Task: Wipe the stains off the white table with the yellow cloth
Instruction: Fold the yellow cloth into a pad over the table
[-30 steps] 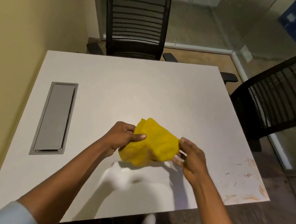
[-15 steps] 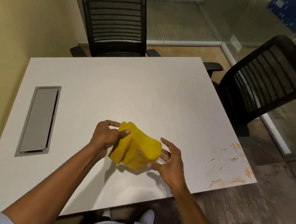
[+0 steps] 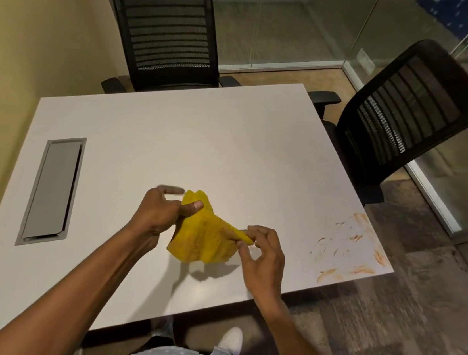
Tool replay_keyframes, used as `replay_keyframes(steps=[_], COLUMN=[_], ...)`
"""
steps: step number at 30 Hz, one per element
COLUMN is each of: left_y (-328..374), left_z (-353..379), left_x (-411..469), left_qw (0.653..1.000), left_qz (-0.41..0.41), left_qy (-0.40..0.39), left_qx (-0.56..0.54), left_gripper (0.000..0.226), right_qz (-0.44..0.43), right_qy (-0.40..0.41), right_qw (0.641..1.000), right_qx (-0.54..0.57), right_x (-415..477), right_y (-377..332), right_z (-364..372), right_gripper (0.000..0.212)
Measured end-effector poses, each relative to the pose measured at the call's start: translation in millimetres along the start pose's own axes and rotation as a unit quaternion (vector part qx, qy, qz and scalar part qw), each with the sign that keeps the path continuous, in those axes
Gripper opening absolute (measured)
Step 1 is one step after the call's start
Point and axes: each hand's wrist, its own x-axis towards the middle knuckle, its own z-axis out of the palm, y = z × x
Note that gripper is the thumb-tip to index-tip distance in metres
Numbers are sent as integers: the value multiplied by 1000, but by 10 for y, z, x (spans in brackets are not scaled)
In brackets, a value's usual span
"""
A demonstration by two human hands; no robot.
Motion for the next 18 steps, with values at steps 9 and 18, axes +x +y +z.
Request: replay_keyframes(steps=[9,18], left_y=[-344,-654], left_z=[-12,328], left_x=[-269,-124], left_qw=[964,915], left_qz=[128,215], left_qy=[-98,-141], left_qx=[211,312], left_gripper=[41,12], right_qz=[7,35], right_qy=[12,114], right_qw=[998,992], right_qx=[56,28], right_x=[73,-22], right_y=[22,2], right_z=[-473,-569], right_gripper=[36,33])
